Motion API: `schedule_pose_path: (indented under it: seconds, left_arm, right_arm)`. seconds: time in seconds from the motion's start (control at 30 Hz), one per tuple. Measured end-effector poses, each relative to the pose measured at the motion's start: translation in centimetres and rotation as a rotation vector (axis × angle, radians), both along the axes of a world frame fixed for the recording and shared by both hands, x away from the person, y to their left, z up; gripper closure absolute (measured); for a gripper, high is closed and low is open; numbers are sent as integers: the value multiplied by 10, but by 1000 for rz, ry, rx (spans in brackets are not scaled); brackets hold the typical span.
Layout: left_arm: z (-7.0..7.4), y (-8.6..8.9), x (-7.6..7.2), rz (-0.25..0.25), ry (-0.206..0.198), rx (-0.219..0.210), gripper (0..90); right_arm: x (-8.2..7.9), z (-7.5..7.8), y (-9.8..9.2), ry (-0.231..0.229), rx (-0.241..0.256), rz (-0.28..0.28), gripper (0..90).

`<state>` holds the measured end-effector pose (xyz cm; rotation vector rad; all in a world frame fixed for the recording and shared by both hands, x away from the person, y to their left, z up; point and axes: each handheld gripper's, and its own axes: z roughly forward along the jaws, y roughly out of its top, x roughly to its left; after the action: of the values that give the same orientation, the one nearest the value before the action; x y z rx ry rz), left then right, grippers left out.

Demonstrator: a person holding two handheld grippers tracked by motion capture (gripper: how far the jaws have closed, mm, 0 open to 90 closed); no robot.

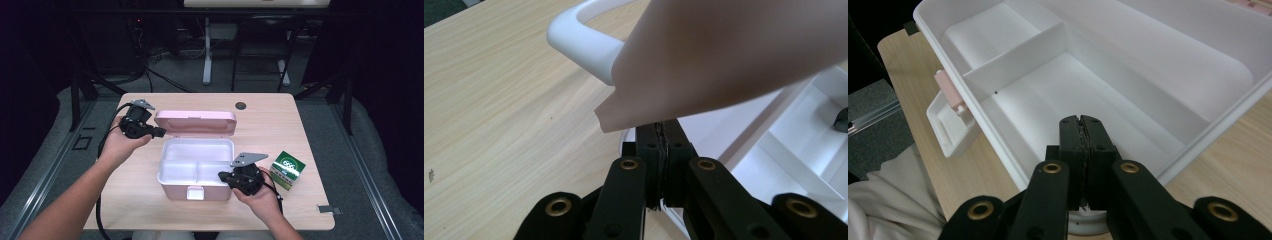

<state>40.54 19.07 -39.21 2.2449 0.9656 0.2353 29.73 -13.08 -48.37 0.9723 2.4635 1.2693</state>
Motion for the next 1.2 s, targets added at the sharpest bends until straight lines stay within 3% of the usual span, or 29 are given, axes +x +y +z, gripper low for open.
schedule_pose_path:
  seconds: [1.2]
  left_arm:
    - [-16,-3,21,46,23,25,883]
  right_arm:
    - [-2,-1,0,-11,6,-7,887]
